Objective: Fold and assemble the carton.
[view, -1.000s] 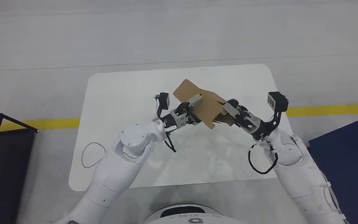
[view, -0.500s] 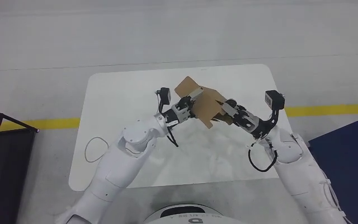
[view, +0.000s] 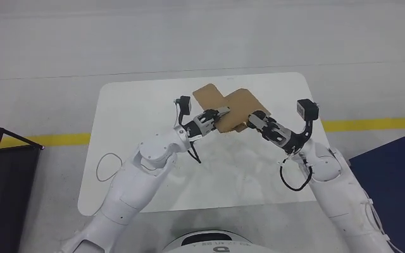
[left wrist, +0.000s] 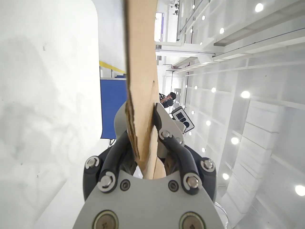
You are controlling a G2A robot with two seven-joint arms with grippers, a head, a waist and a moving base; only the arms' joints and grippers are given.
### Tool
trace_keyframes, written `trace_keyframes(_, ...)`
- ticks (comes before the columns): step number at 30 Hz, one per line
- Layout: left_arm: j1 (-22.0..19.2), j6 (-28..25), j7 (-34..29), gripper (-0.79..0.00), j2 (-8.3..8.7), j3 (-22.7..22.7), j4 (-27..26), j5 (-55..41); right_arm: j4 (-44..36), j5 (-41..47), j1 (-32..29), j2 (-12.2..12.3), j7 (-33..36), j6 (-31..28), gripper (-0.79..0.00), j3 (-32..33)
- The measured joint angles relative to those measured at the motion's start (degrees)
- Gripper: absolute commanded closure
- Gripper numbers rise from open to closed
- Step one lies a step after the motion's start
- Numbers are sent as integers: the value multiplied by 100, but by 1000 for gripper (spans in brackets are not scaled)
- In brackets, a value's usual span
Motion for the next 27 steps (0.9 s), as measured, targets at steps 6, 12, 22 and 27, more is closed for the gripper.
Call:
trace_keyframes(6, -38, -122, 327, 0, -3, -202, 16, 12, 24, -25, 63, 13, -58, 78, -785, 150)
trace_keyframes(12, -137, -354, 555, 0, 44, -519, 6, 491, -37, -57, -384, 89, -224, 80, -785, 806)
trace_keyframes(22, -270, -238, 901, 0, 38, -693, 107, 613, -109, -24, -693, 102, -428, 282, -785, 1097)
trace_keyframes(27, -244, -324, 955, 0, 42, -719, 18, 689, -109, -25, -693, 102, -428, 282, -785, 1097)
